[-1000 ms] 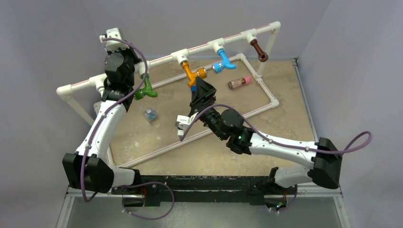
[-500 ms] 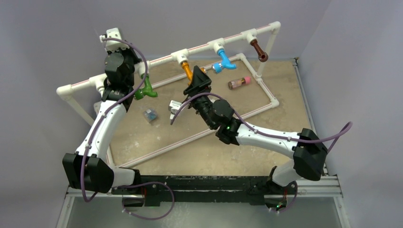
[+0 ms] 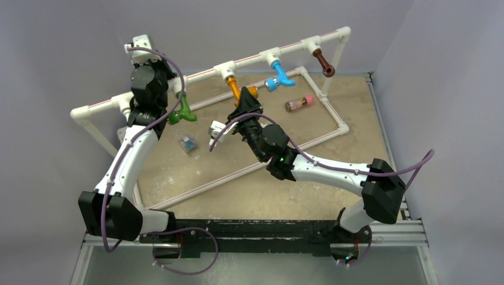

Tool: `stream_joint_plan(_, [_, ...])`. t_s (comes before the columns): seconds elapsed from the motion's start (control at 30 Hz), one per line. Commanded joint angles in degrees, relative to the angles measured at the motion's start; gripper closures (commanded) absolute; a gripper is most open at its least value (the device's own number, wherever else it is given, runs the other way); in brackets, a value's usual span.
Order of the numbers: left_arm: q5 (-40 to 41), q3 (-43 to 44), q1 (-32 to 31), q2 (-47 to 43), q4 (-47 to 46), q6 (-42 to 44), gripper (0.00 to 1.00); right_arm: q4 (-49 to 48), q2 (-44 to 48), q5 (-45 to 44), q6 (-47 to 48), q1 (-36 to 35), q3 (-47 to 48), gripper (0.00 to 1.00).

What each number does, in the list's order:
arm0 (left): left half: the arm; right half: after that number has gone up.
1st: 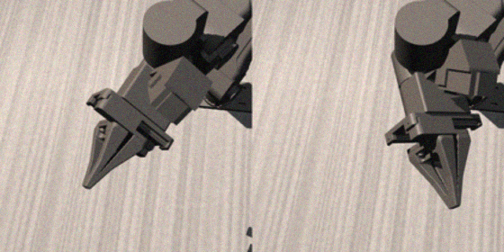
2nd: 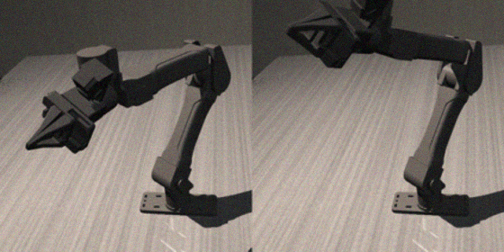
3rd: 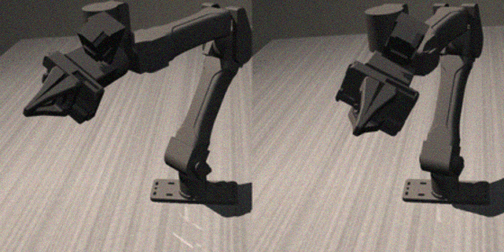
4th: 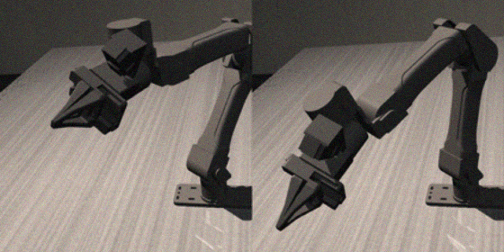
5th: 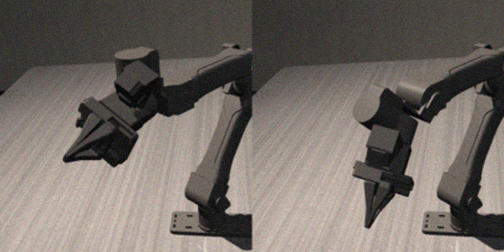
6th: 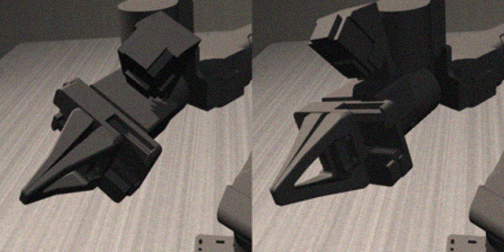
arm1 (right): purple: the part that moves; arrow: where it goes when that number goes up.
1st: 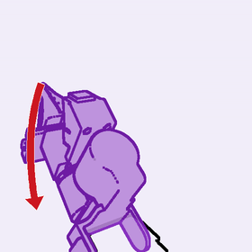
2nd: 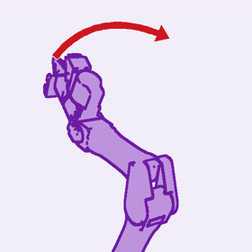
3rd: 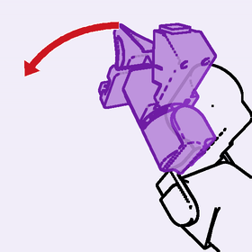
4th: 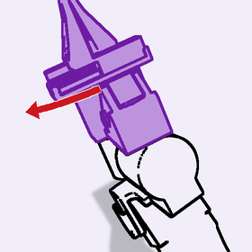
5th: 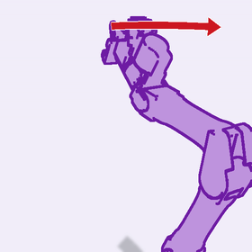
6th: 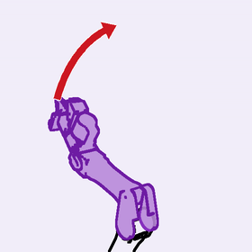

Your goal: Install the water faucets

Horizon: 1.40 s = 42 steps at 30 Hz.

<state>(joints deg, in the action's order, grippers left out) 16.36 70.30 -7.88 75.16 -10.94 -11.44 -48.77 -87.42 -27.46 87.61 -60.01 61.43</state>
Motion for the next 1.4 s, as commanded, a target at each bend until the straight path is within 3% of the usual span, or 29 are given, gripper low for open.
stream_joint_plan(0.0, [-3.7,-4.3,-0.2,3.7,14.9,-0.2,1.0,-0.5,-1.1,-3.2,-10.8,-0.7,4.2,1.0])
stream_joint_plan(0.13, [-3.8,-4.3,-0.1,3.8,14.9,-0.3,1.0,1.9,-1.3,-3.1,-25.4,-1.4,5.9,1.0])
stream_joint_plan(0.4, [-4.0,-4.3,0.0,3.7,15.0,-0.3,1.0,7.9,1.5,5.3,-70.4,-1.5,8.9,1.0])
stream_joint_plan(0.57, [-4.1,-4.2,0.0,3.7,15.2,-0.4,1.0,5.3,2.2,7.5,-98.3,-1.2,7.7,1.0])
stream_joint_plan(0.87, [-4.5,-4.2,0.0,3.3,15.3,-0.7,1.0,-10.2,4.3,9.0,-143.2,2.1,-1.2,1.0])
stream_joint_plan(1.1, [-4.7,-4.2,0.0,3.1,15.3,-0.8,1.0,-28.0,2.1,10.8,-163.9,2.5,-6.8,1.0])
stream_joint_plan(1.27, [-4.8,-4.2,0.0,3.0,15.3,-0.8,1.0,-30.4,2.0,12.1,-167.5,2.6,-5.5,0.99])
stream_joint_plan(1.37, [-4.9,-4.2,0.0,3.0,15.4,-0.8,1.0,-28.1,2.9,13.2,-166.8,2.7,-4.4,0.8])
